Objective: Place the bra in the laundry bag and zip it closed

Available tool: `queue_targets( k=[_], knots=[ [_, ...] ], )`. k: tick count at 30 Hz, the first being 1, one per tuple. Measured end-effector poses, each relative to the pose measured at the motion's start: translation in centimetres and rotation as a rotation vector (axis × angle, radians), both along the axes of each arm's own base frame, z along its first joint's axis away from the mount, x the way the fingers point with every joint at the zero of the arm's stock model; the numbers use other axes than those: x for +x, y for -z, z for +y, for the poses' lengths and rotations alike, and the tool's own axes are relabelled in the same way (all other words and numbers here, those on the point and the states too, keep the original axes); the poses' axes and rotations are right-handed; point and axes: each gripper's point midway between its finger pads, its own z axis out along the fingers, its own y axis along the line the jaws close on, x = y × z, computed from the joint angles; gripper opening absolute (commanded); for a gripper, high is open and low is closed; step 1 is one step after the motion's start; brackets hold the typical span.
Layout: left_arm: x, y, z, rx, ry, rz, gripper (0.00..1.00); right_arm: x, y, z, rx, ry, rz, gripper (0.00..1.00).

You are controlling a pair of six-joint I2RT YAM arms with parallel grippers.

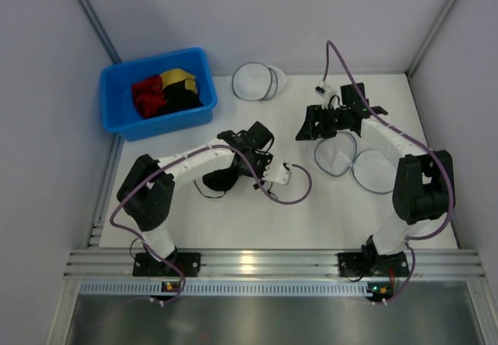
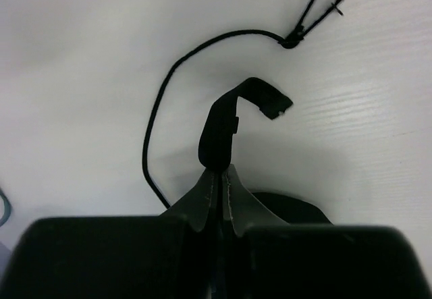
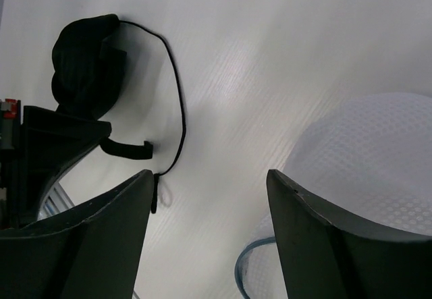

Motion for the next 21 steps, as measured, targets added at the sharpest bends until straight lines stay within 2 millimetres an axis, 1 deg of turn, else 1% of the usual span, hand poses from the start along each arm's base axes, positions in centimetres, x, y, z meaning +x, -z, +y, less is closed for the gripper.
queue_targets(
  k=[3, 5, 7, 9, 10, 11, 12, 14, 16, 17, 19, 21],
  knots=[
    [0.6, -2.2, -0.8, -0.066, -0.069, -0.012, 0.00, -0.1, 0.1, 0.0, -0.004, -0.006, 0.000, 0.66],
    [0.8, -4.9, -1.2, -0.157, -0.151, -0.009, 0.00, -0.2, 0.0, 0.1, 0.000, -0.012, 0.002, 0.65],
    [1.1, -8.3, -0.8, -0.271, -0.249, -0.017, 0.00, -0.4, 0.0, 0.3, 0.005, -0.020, 0.003, 0.65],
    [1.7, -12.1, 0.7, -0.389, -0.367, -0.046, 0.00, -0.4, 0.0, 0.4, 0.008, -0.025, 0.004, 0.66],
    [2.2, -14.3, 1.8, -0.460, -0.435, -0.072, 0.00, -0.5, 0.0, 0.6, 0.009, -0.031, 0.005, 0.66],
    [2.4, -15.9, 2.7, -0.517, -0.485, -0.093, 0.00, -0.6, 0.0, 0.9, 0.009, -0.039, 0.007, 0.67],
    [2.7, -17.6, 4.1, -0.580, -0.547, -0.120, 0.00, -0.6, 0.1, 1.3, 0.010, -0.049, 0.011, 0.67],
    [2.8, -19.6, 6.8, -0.674, -0.662, -0.159, 0.00, -0.8, 0.2, 2.6, 0.014, -0.080, 0.017, 0.69],
    [2.5, -19.8, 9.0, -0.719, -0.766, -0.169, 0.00, -1.0, 0.5, 4.0, 0.017, -0.117, 0.023, 0.69],
    [2.3, -19.5, 9.9, -0.737, -0.821, -0.166, 0.00, -1.2, 0.6, 4.9, 0.017, -0.139, 0.027, 0.69],
    [2.3, -18.0, 11.9, -0.738, -0.938, -0.156, 0.00, -1.8, 0.9, 6.9, 0.017, -0.191, 0.033, 0.69],
    [2.6, -15.7, 14.2, -0.717, -1.074, -0.142, 0.00, -2.6, 1.2, 8.9, 0.014, -0.245, 0.038, 0.69]
  ],
)
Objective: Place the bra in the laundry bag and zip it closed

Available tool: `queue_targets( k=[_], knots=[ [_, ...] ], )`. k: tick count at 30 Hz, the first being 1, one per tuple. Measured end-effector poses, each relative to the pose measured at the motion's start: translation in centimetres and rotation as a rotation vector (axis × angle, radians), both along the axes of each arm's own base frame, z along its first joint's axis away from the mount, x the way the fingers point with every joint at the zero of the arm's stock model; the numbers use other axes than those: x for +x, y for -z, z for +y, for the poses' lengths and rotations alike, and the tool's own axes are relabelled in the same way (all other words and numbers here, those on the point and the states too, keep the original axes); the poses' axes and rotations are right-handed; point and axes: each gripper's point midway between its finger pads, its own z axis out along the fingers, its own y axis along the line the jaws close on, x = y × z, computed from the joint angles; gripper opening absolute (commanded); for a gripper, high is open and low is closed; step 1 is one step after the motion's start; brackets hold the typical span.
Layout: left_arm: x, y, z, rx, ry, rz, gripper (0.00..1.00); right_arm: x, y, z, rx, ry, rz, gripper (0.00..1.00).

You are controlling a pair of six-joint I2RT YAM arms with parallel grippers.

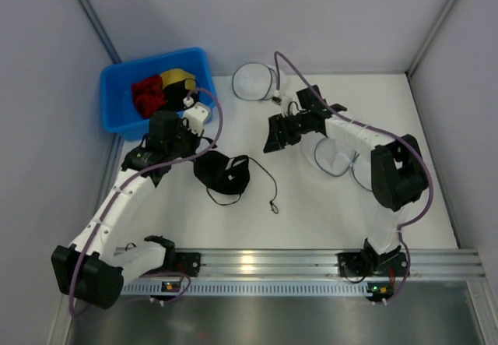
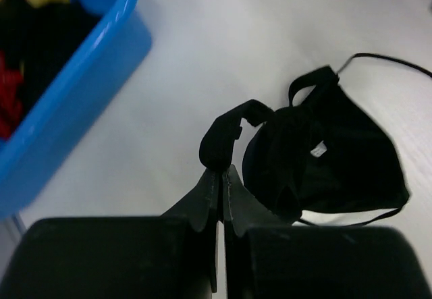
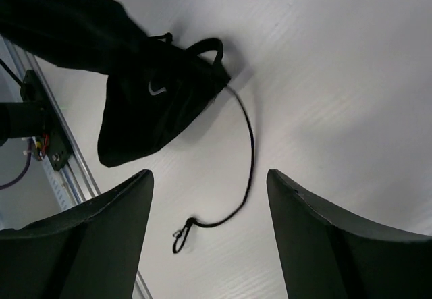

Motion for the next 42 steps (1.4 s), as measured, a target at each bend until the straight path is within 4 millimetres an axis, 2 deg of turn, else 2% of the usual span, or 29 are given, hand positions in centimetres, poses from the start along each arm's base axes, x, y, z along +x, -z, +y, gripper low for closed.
queue_targets(
  k=[2, 3, 7, 10, 12, 15, 18, 21, 23, 25, 27, 28, 31, 32, 33, 37, 42],
  knots=[
    [0.2, 2.2, 2.5, -0.011, -0.113, 0.061, 0.00, -0.8, 0.4, 1.9, -0.004, -0.049, 0.002, 0.69],
    [0.3, 3.6, 4.4, -0.017, -0.195, 0.093, 0.00, -1.3, 0.7, 2.8, -0.007, -0.073, 0.003, 0.69],
    [0.4, 6.4, 10.1, -0.046, -0.440, 0.167, 0.00, -3.4, 2.3, 5.1, -0.029, -0.145, 0.034, 0.70],
    [0.0, 7.6, 12.6, -0.064, -0.533, 0.191, 0.00, -4.1, 3.0, 6.1, -0.043, -0.172, 0.048, 0.69],
    [-0.4, 8.5, 13.3, -0.071, -0.552, 0.205, 0.00, -4.0, 3.0, 6.8, -0.045, -0.180, 0.041, 0.70],
    [-1.7, 9.8, 13.3, -0.066, -0.540, 0.218, 0.00, -3.6, 2.4, 8.3, -0.038, -0.194, 0.015, 0.79],
    [-2.9, 10.7, 13.5, -0.035, -0.518, 0.208, 0.00, -3.7, 2.3, 9.9, -0.036, -0.215, -0.002, 0.81],
    [-3.5, 11.0, 14.1, 0.001, -0.488, 0.188, 0.00, -4.4, 3.8, 10.9, -0.054, -0.235, 0.028, 0.81],
    [-3.7, 11.2, 14.1, 0.027, -0.436, 0.183, 0.00, -4.7, 5.5, 11.3, -0.075, -0.240, 0.063, 0.79],
    [-3.9, 11.3, 13.3, 0.027, -0.344, 0.185, 0.00, -5.0, 7.1, 11.3, -0.095, -0.239, 0.102, 0.70],
    [-4.2, 11.2, 12.1, 0.034, -0.216, 0.171, 0.00, -5.3, 8.3, 11.1, -0.109, -0.235, 0.141, 0.56],
    [-4.4, 11.0, 11.4, 0.037, -0.155, 0.160, 0.00, -5.6, 8.7, 11.1, -0.111, -0.235, 0.161, 0.41],
    [-5.3, 10.4, 9.1, 0.047, 0.061, 0.108, 0.00, -6.0, 8.9, 11.1, -0.105, -0.234, 0.181, 0.17],
    [-5.6, 10.2, 8.4, 0.055, 0.132, 0.089, 0.00, -6.1, 9.1, 11.1, -0.106, -0.234, 0.185, 0.03],
    [-6.1, 10.3, 7.8, 0.068, 0.208, 0.072, 0.00, -6.3, 9.3, 11.0, -0.108, -0.232, 0.189, 0.00],
    [-7.5, 11.1, 6.4, 0.148, 0.440, 0.024, 0.00, -6.5, 10.0, 9.9, -0.124, -0.206, 0.212, 0.00],
    [-8.7, 13.8, 4.4, 0.206, 0.666, 0.067, 0.03, -5.7, 8.5, 7.4, -0.124, -0.143, 0.190, 0.00]
  ],
)
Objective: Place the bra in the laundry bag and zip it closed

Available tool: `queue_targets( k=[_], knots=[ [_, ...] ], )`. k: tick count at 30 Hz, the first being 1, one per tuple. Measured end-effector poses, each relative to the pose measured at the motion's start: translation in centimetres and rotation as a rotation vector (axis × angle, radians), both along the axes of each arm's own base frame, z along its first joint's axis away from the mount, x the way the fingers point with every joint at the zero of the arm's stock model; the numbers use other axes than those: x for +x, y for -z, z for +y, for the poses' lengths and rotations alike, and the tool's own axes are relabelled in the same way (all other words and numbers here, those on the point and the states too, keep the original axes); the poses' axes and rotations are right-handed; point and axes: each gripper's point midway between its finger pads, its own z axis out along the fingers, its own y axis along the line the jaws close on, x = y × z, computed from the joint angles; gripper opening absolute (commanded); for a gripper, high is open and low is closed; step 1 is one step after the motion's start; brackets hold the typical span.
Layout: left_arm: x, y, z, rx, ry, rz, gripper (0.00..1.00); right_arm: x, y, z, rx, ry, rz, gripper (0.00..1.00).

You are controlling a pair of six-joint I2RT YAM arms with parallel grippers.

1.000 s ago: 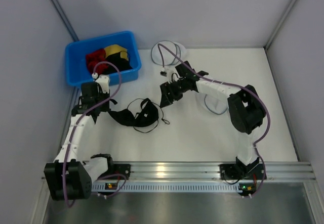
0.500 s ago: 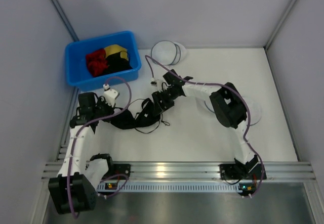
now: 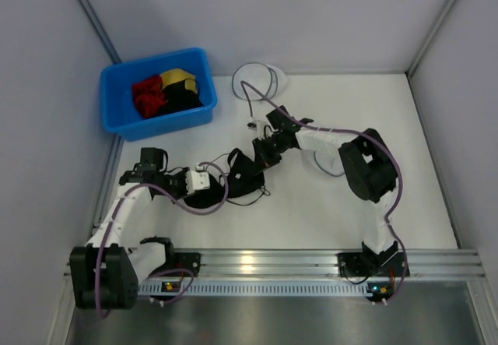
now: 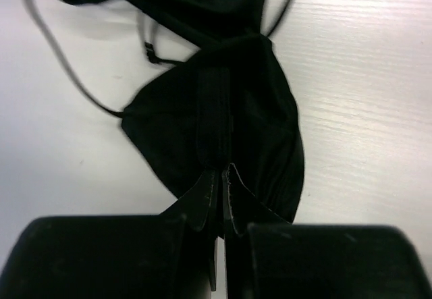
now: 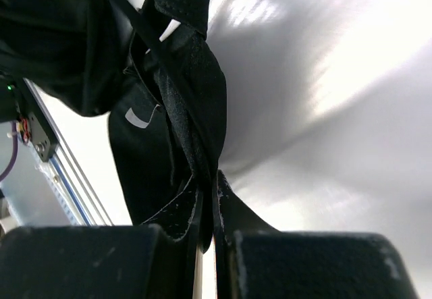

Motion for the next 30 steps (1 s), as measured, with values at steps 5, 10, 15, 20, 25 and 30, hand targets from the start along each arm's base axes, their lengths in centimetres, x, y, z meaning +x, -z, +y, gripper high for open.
queue_targets(
  k=[5, 10, 15, 20, 25, 30],
  knots=[
    [-1.3, 3.1, -1.3, 0.083, 0.173, 0.056, 0.30, 1.3, -2.7, -1.6, 0.015, 0.044, -0.082, 0.00],
    [-2.0, 4.5, -1.2, 0.138, 0.206, 0.124, 0.61, 1.4, -2.8, -2.0, 0.004, 0.038, -0.123, 0.00],
    [0.5, 1.3, -1.2, 0.116, 0.078, 0.109, 0.62, 1.9, -1.9, -3.0, -0.054, 0.045, -0.159, 0.00],
    [2.3, -1.1, -0.4, 0.059, -0.090, 0.127, 0.60, 2.9, -1.4, -4.3, -0.115, 0.085, -0.201, 0.00],
    [3.1, -0.5, 0.7, -0.008, -0.246, 0.264, 0.60, 4.1, -2.8, -5.8, -0.146, 0.130, -0.255, 0.00],
    [4.3, -1.0, -0.5, -0.121, -0.309, 0.388, 0.61, 4.6, -3.6, -6.3, -0.145, 0.131, -0.289, 0.00]
  ],
)
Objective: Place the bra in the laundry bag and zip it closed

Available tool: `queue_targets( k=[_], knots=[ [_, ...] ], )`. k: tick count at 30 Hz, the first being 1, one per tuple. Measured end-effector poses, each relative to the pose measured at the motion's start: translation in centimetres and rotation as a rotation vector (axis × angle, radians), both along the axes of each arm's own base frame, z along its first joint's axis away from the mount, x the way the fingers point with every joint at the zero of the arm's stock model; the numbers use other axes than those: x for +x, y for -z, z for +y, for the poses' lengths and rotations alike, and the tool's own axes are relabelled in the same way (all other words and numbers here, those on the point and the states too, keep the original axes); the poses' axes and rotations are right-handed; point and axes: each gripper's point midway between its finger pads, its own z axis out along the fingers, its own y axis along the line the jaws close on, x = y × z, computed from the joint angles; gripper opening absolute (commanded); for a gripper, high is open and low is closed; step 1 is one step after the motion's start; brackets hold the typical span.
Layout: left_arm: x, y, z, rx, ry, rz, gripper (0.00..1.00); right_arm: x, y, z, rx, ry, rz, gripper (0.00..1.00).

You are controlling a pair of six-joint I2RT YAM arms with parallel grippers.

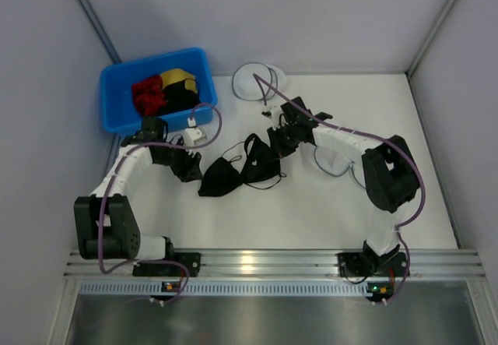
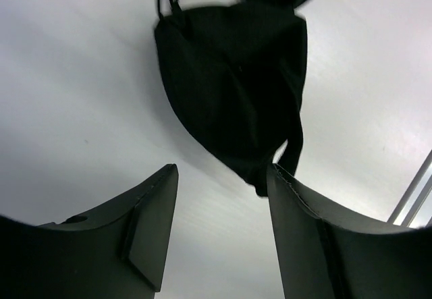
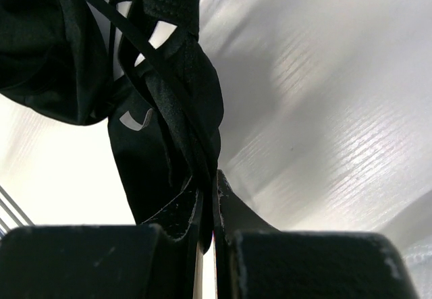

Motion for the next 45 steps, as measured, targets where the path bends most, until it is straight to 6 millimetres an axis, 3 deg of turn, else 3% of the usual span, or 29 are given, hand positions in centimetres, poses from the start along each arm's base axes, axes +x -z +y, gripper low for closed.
queue_targets(
  k=[6, 10, 19, 25, 26, 28, 32, 35, 38, 42, 45],
  knots=[
    [6.5, -4.1, -1.7, -0.121, -0.110, -0.058, 0.56, -0.3, 0.4, -0.1, -0.008, -0.018, 0.011, 0.00],
    [9.9, -5.1, -3.9, -0.132, -0.106, -0.112, 0.56, -0.5, 1.4, -0.1, -0.018, -0.025, 0.035, 0.00],
    [11.2, -3.8, -12.8, -0.102, 0.052, -0.162, 0.63, -1.2, 2.0, -0.1, -0.019, -0.036, 0.071, 0.00],
    [12.1, -1.7, -14.9, -0.071, 0.058, -0.174, 0.61, -1.4, 1.9, 0.0, -0.009, -0.043, 0.079, 0.00],
    [12.1, -1.3, -15.0, -0.065, 0.058, -0.171, 0.59, -1.4, 1.9, 0.1, -0.007, -0.045, 0.081, 0.00],
    [12.3, -0.7, -15.2, -0.054, 0.055, -0.168, 0.37, -1.4, 1.8, 0.1, -0.004, -0.047, 0.083, 0.00],
    [12.3, -0.5, -15.5, -0.045, 0.070, -0.179, 0.05, -1.5, 1.8, 0.2, 0.000, -0.050, 0.086, 0.00],
    [11.9, -0.6, -15.4, -0.047, 0.085, -0.185, 0.00, -1.6, 1.8, 0.2, 0.002, -0.051, 0.088, 0.07],
    [11.1, -1.6, -15.3, -0.061, 0.089, -0.194, 0.00, -1.6, 1.8, 0.2, 0.003, -0.051, 0.090, 0.27],
    [10.1, -6.7, -15.4, -0.135, 0.085, -0.271, 0.00, -1.7, 1.8, 0.2, 0.002, -0.051, 0.094, 0.60],
    [8.7, -11.6, -15.5, -0.211, 0.091, -0.349, 0.00, -1.7, 2.0, 0.2, -0.001, -0.052, 0.097, 0.65]
  ],
)
